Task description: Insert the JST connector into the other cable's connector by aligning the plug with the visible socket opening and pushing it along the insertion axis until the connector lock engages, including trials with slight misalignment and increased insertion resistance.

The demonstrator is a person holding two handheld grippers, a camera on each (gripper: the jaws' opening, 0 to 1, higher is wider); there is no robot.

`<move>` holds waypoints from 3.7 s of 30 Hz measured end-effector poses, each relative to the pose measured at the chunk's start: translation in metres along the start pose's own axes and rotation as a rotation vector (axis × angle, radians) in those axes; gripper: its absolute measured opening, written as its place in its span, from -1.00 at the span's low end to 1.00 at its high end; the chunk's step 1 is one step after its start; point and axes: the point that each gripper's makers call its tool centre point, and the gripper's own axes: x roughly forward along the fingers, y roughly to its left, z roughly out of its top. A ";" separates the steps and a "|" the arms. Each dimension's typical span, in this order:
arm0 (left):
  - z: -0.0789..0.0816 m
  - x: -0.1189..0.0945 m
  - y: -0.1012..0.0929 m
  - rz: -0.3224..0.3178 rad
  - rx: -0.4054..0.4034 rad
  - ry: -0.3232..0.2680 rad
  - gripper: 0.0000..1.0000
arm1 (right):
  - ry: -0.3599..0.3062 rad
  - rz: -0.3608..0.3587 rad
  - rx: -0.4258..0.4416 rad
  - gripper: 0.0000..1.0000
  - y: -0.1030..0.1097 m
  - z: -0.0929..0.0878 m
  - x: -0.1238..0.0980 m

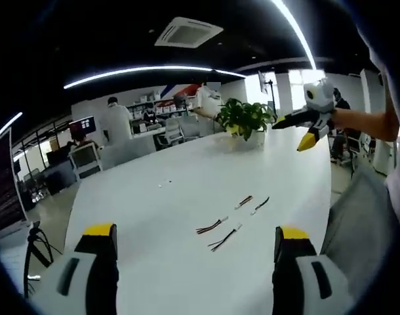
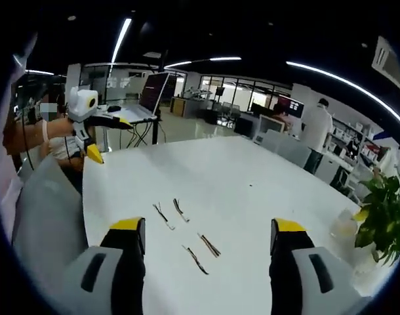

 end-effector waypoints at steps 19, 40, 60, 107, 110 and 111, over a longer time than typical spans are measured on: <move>0.024 0.048 0.014 -0.049 0.028 -0.073 0.94 | -0.117 0.126 0.022 0.16 -0.004 0.009 0.038; 0.002 0.100 0.019 -0.143 0.051 -0.038 0.80 | -0.086 0.202 -0.002 -0.04 -0.010 -0.019 0.083; -0.019 0.137 -0.003 -0.219 0.020 -0.025 0.75 | -0.041 0.223 0.011 -0.10 -0.011 -0.068 0.110; -0.062 0.186 -0.033 -0.401 0.103 -0.021 -0.01 | 0.009 0.334 0.094 -0.44 0.005 -0.123 0.153; -0.066 0.190 -0.036 -0.407 0.104 -0.013 -0.03 | 0.014 0.327 0.085 -0.44 0.002 -0.123 0.155; -0.067 0.190 -0.037 -0.409 0.107 -0.012 -0.05 | 0.013 0.326 0.087 -0.42 0.001 -0.123 0.156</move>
